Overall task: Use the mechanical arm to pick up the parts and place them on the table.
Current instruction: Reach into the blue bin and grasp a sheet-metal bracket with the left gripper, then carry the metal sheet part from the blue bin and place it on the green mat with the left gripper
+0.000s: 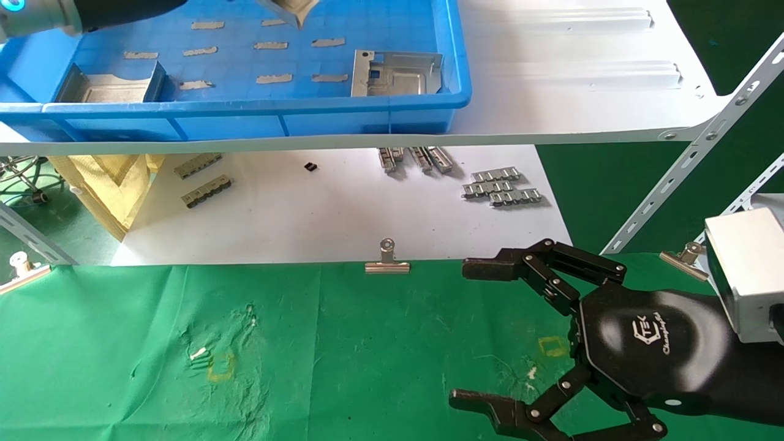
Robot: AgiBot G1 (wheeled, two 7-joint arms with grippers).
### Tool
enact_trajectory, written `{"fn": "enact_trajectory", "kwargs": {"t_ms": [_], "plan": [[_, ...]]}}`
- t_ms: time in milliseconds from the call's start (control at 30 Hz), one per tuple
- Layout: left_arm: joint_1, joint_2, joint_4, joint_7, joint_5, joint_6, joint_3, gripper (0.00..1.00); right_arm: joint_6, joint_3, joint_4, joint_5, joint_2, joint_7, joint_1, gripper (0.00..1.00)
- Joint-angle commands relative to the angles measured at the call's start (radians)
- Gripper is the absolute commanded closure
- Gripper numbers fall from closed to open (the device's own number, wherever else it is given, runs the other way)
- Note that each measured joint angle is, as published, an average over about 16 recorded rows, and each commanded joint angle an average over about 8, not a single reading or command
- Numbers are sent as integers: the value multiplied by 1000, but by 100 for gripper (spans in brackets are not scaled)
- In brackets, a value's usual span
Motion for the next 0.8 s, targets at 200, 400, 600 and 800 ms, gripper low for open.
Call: {"fn": "enact_trajectory", "kwargs": {"t_ms": [200, 400, 600, 800], "plan": [[-2, -49, -3, 38, -16, 194, -8, 100, 0, 0, 0, 0, 0, 0, 0, 0], [15, -95, 1, 70, -26, 369, -12, 100, 0, 0, 0, 0, 0, 0, 0, 0], [25, -123, -6, 111, -9, 459, 1, 100, 0, 0, 0, 0, 0, 0, 0, 0], [35, -164, -90, 147, -18, 501, 17, 100, 0, 0, 0, 0, 0, 0, 0, 0]]}}
